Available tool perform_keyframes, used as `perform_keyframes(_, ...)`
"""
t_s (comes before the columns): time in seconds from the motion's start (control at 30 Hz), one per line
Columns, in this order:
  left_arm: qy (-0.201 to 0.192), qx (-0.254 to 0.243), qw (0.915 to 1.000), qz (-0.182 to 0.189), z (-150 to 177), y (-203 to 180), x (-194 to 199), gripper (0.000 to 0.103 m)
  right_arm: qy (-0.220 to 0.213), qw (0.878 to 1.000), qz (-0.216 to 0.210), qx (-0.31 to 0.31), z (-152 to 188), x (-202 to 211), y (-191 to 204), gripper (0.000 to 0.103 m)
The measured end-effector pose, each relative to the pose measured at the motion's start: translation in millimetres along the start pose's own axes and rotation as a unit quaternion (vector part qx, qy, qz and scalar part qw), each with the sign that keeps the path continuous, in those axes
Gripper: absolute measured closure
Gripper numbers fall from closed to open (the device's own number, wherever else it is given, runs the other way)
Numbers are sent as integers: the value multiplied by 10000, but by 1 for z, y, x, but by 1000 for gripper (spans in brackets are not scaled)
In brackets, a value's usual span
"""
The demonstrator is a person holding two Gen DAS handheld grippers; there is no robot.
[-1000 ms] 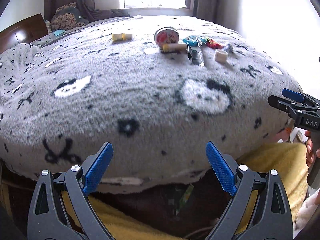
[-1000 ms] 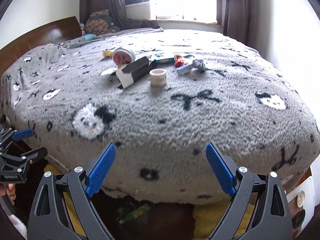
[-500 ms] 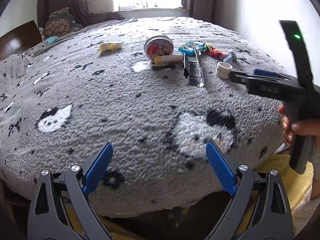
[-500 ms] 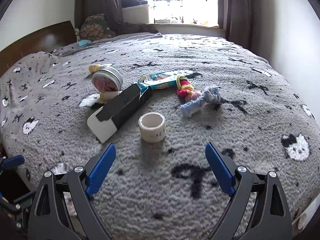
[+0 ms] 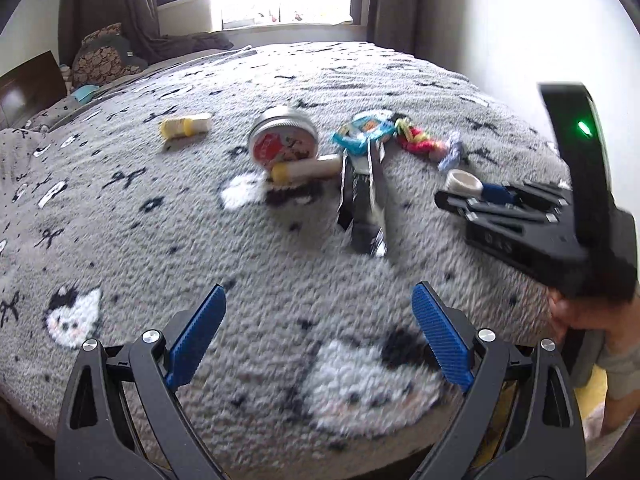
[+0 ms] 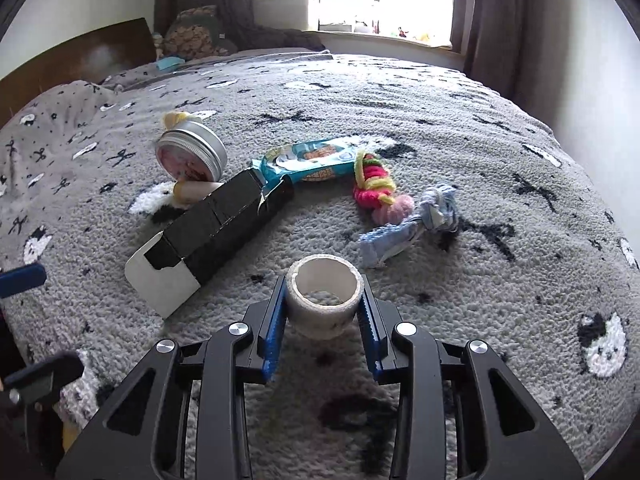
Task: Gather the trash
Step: 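Grasp the white tape roll with the right tool, then grasp the black foil pouch with the left tool, then lift the pouch with the left tool while the right carries the tape roll toward the bed edge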
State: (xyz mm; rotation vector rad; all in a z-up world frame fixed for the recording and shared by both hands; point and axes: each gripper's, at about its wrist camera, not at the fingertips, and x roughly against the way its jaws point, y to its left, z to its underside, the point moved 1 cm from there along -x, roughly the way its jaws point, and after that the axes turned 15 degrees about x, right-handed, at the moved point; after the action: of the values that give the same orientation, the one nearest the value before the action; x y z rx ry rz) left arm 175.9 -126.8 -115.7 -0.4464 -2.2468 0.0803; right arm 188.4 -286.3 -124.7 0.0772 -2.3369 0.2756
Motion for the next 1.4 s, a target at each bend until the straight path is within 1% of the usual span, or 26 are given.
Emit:
perform_keyframes(0.07,1,39,9999,109,-9,-4,-5,14,-43,10000,4,-45,4,9,-7,69)
perform_keyframes(0.23,54,62,9999,139,-33,-21,-29,14,-169,9998,15,-143,19,36,-19,69)
perform_keyframes(0.3,108,64,9999,52,-39,-29,-41,14,-206,9996,31,-178,25,45,-20,69)
perform_keyframes(0.4,290,85,9995,-54,-46,-38,-63,14,-247,9995,25,-218,33,54,-22,69)
perform_keyframes(0.6,611,149,9975,-310,-48,-45,-100,16,-295,9992,43,-259,43,64,-22,69)
perform_keyframes(0.63,634,121,9974,-332,-47,-45,-103,17,-295,9992,51,-250,44,66,-22,69)
perform_keyframes(0.67,646,78,9973,-343,-47,-47,-106,23,-292,9993,64,-232,44,66,-21,69)
perform_keyframes(0.7,625,30,9974,-362,-47,-48,-107,30,-289,9993,71,-221,45,67,-20,69)
perform_keyframes(0.73,611,-14,9975,-348,-47,-50,-107,35,-285,9993,71,-216,47,67,-19,69)
perform_keyframes(0.77,613,-42,9976,-330,-48,-50,-107,46,-280,9994,70,-211,48,68,-17,69)
perform_keyframes(0.8,607,-63,9977,-309,-48,-51,-105,64,-269,9994,64,-209,48,68,-16,69)
perform_keyframes(0.83,608,-99,9976,-304,-49,-51,-103,72,-263,9994,59,-211,49,68,-15,69)
perform_keyframes(0.87,600,-136,9975,-339,-49,-51,-100,75,-262,9994,57,-208,49,69,-14,69)
perform_keyframes(1.0,576,-279,9975,-305,-38,-48,-86,79,-286,9994,85,-168,50,75,-8,69)
perform_keyframes(1.2,428,-338,9984,-169,-10,-33,-52,80,-368,9992,94,-141,51,87,4,69)
perform_keyframes(1.4,168,-255,9995,-37,17,-6,-8,80,-466,9989,7,-31,50,98,23,69)
